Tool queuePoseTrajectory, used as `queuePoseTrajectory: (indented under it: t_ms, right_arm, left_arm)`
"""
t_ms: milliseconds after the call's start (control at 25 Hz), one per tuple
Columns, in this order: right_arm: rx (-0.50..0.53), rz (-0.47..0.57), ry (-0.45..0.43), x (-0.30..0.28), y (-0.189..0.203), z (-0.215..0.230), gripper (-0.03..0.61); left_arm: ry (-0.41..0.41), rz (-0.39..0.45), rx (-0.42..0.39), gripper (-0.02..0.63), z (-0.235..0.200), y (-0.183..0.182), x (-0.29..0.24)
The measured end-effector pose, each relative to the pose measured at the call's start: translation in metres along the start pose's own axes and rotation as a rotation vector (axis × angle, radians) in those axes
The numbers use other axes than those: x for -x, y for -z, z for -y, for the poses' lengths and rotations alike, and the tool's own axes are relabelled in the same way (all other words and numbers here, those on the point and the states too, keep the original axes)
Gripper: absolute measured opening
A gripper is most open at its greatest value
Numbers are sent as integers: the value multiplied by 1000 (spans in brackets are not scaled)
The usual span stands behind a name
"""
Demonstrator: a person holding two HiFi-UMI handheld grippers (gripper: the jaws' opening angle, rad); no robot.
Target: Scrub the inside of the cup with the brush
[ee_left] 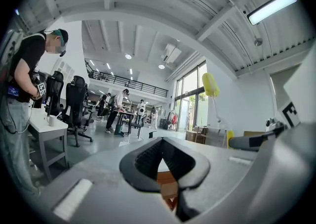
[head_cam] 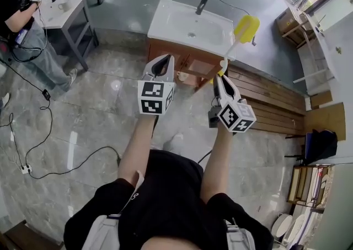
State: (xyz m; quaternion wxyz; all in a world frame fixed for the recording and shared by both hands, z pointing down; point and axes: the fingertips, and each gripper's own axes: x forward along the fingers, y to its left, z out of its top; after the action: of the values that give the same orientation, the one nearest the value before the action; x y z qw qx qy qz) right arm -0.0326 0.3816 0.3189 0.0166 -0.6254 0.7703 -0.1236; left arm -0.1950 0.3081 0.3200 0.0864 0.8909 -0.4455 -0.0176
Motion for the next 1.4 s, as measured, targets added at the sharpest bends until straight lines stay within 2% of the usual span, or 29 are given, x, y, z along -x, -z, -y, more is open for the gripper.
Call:
queuePoseTrajectory:
  t_ms: [360, 520, 800, 960, 1200, 1280, 1400]
  right_arm:
    - [-33, 7, 8, -5, 4, 18, 49]
    - [-44, 19, -14, -19, 6, 27, 49]
    - [-72, 30, -50, -68, 7, 51, 49]
    - [-75, 20, -65, -102, 6, 72, 49]
    - [-96, 9, -60, -150, 1, 118, 49]
    - [-104, -3, -60, -168, 3, 133, 49]
    - [-116, -19, -68, -193, 4, 156, 49]
  left_arm:
    - [4, -12, 3, 0, 1, 10, -16]
    - [-13, 14, -2, 0, -4, 14, -29]
    - [-54, 74, -70, 0, -20, 8, -66]
    - [-90, 61, -81, 0, -36, 15, -99]
    - [-112, 50, -205, 0, -46, 24, -156]
    - [-115, 42, -192, 0, -50, 31, -177]
    - [-125, 40, -113, 0, -58, 39, -207]
